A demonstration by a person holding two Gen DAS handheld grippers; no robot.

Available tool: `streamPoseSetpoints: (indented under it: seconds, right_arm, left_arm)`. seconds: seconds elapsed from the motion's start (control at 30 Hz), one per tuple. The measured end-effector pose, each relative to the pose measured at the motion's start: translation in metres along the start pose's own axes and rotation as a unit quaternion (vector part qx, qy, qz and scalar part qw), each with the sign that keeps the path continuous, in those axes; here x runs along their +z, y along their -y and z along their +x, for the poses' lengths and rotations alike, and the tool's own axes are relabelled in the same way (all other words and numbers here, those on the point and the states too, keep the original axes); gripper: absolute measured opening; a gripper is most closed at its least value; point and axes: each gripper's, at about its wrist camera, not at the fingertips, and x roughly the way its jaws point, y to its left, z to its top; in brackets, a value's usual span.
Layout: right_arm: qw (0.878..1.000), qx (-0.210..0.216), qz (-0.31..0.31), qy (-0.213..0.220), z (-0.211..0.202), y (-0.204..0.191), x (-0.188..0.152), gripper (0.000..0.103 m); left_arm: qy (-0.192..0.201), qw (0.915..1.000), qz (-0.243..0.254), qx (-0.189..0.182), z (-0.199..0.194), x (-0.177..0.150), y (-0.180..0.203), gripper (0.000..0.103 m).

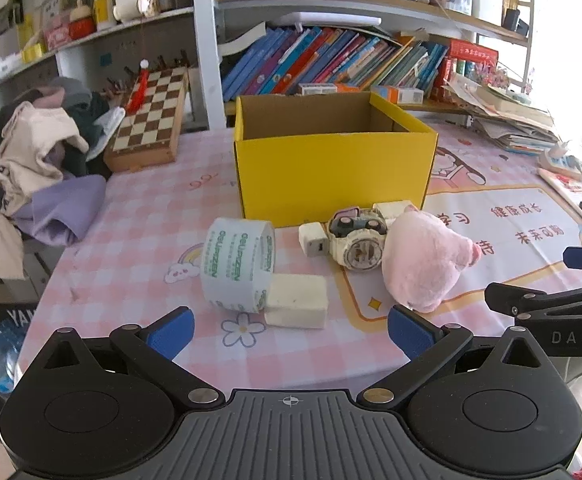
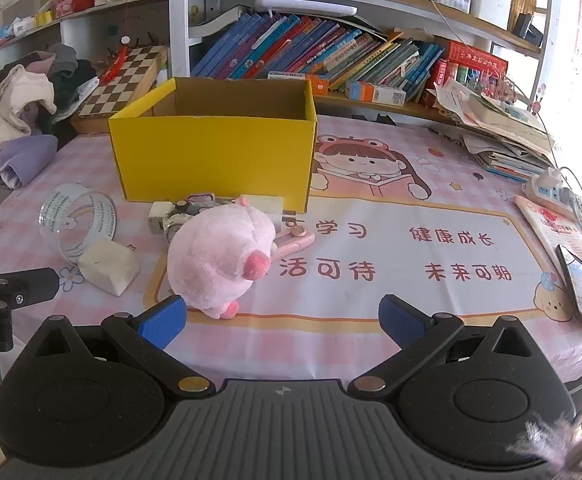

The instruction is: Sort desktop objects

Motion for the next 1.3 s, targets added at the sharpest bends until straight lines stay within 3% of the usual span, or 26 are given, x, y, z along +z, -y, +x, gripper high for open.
streamPoseSetpoints:
  seconds: [1.3]
  right_arm:
    - [1.0,0.007,-0.005,-0.023,0.014,-0.002,0.001,0.103]
  left_arm:
    - [-0.014,0.9999,0.006,0.0,0.007,0.003,-0.002,0.103]
